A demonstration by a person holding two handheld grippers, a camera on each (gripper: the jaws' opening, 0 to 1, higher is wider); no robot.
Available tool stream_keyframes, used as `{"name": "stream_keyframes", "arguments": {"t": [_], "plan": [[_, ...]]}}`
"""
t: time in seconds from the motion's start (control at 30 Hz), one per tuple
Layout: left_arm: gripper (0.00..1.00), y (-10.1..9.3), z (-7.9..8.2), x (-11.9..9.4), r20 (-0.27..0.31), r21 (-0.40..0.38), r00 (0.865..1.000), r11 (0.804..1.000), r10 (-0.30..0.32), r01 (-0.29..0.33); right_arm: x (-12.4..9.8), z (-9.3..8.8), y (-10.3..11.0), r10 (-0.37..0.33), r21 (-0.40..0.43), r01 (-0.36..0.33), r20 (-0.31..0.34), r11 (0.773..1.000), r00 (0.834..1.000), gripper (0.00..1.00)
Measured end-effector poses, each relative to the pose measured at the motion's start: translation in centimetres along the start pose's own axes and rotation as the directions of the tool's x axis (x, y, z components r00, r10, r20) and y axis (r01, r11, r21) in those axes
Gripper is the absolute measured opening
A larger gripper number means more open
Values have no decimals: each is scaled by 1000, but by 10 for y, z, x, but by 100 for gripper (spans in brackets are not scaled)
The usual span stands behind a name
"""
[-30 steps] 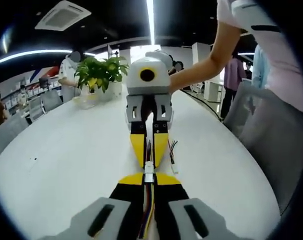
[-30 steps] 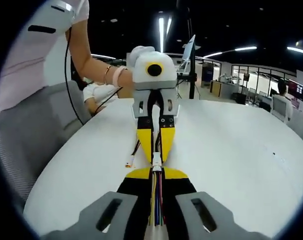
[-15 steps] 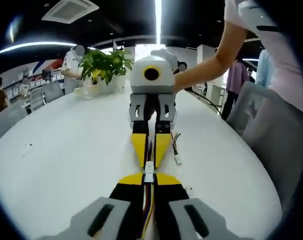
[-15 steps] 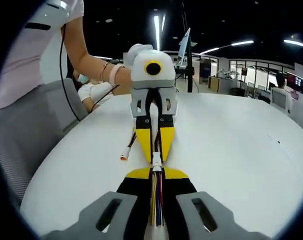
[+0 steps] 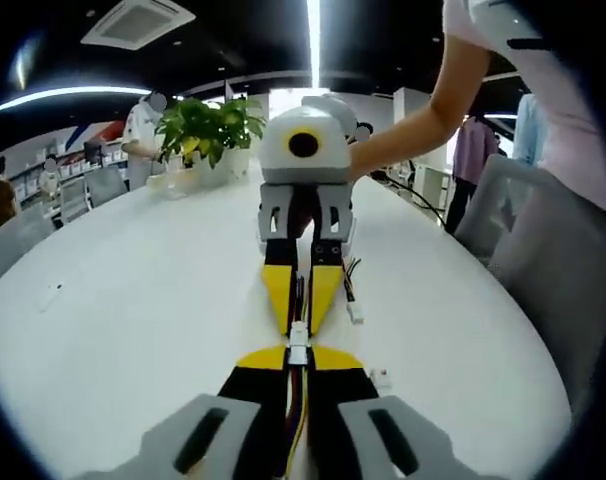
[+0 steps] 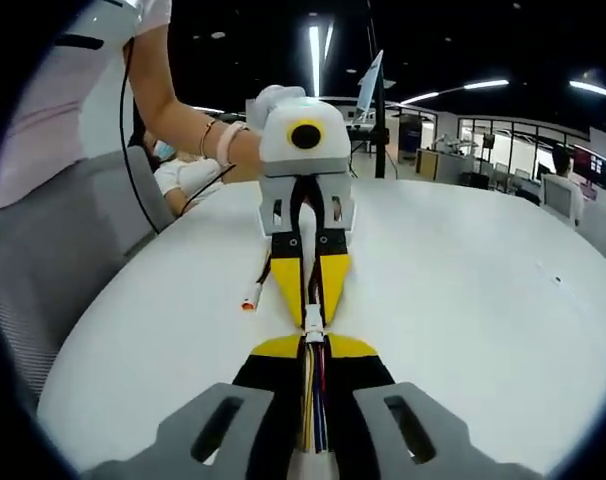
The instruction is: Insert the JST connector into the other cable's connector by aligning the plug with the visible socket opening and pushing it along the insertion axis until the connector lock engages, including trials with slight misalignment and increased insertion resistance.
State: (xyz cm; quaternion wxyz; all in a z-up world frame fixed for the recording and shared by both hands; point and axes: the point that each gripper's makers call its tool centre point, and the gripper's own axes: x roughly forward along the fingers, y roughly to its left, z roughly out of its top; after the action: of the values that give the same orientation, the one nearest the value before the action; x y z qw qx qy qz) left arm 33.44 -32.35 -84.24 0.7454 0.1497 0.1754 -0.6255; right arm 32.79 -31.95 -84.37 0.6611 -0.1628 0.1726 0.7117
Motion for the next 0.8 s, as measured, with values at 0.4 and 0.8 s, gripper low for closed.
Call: {"name": "stream_keyframes", "arguments": {"t": [0.4,0.8], "plan": [[1,1,0,0,8,-51,1000,999,15,-15,0,0,1,-17,70,16,16,997,1000,5],[4,1,0,0,-11,-61,1000,998,26,-26,0,0,3,-21,95,21,1,995,1000,5]]}}
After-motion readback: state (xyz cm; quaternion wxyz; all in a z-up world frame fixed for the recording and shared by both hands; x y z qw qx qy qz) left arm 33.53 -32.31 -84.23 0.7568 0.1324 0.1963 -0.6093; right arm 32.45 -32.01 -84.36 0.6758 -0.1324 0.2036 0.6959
